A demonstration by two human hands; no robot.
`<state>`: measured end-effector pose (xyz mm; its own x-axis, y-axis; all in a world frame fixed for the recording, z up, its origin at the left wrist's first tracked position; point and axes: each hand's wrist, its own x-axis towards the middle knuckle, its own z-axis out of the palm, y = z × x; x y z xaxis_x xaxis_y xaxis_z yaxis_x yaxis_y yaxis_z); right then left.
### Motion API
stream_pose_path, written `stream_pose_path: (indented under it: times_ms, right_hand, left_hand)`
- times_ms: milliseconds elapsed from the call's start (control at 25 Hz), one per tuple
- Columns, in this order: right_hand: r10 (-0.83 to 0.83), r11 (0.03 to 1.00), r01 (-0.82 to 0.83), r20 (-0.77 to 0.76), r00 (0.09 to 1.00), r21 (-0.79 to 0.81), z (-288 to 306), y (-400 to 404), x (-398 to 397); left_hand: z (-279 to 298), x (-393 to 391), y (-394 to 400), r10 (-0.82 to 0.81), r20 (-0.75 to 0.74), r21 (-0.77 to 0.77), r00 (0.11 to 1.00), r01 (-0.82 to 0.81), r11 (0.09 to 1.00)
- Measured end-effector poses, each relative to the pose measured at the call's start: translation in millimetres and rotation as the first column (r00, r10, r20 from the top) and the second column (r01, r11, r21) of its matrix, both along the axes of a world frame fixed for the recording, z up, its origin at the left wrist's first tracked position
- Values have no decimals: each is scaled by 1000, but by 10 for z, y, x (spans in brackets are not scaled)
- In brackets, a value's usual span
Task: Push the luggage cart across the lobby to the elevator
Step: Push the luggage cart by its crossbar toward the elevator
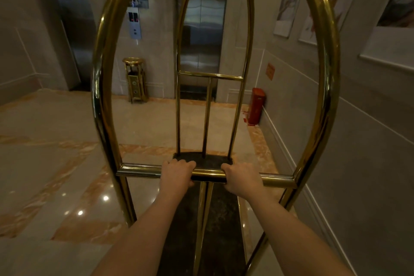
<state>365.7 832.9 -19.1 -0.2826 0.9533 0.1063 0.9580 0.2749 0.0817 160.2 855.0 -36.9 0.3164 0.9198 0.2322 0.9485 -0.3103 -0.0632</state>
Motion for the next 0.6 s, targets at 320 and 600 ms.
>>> stream_pose_path:
  times_ms: [320, 600]
  right_hand:
    - [32, 999, -32, -3, 999, -13, -7, 1166, 226]
    - [-3, 1000, 3, 7, 1000, 2, -40, 2193, 376]
  left_hand:
    - [14, 256, 1151, 47, -21, -35, 999, -47, 998]
    - [-9, 422, 2209, 46, -36, -57, 998, -48, 997]
